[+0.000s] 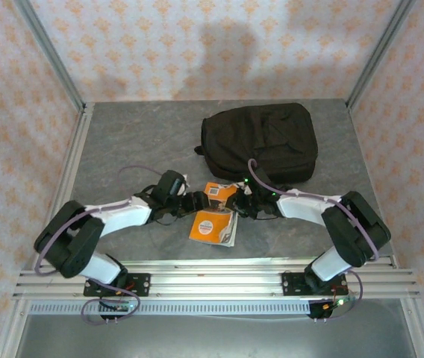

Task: Pack the student bag
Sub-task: Pick up the book from the bottom-center of the table.

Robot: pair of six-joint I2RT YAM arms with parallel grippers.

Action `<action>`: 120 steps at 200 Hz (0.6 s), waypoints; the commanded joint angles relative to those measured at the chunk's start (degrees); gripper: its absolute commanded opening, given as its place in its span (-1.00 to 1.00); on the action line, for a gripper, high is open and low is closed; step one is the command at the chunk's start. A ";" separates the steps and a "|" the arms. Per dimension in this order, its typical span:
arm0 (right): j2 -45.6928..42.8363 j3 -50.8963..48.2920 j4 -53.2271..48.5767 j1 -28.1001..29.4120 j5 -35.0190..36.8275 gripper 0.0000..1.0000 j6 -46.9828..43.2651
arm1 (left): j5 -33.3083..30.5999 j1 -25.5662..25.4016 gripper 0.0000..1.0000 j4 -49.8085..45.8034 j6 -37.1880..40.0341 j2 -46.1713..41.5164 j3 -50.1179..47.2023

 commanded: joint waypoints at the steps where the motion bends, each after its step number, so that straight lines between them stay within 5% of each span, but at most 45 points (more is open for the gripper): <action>1: -3.63 0.63 2.32 0.07 2.20 -0.65 2.84 | -0.45 3.00 0.38 -6.63 -1.40 -6.24 -1.46; 52: -6.13 1.34 6.29 0.07 4.43 -0.66 13.03 | -8.63 4.04 0.56 -13.89 -12.71 -21.69 -5.77; 90: -8.15 -0.39 12.68 0.07 7.77 -0.67 22.97 | -13.23 4.23 0.68 -4.94 -34.53 -35.13 -18.22; 120: -10.00 -0.03 14.35 0.07 9.17 -0.67 25.76 | -18.12 4.21 0.76 -5.21 -37.81 -42.74 -20.83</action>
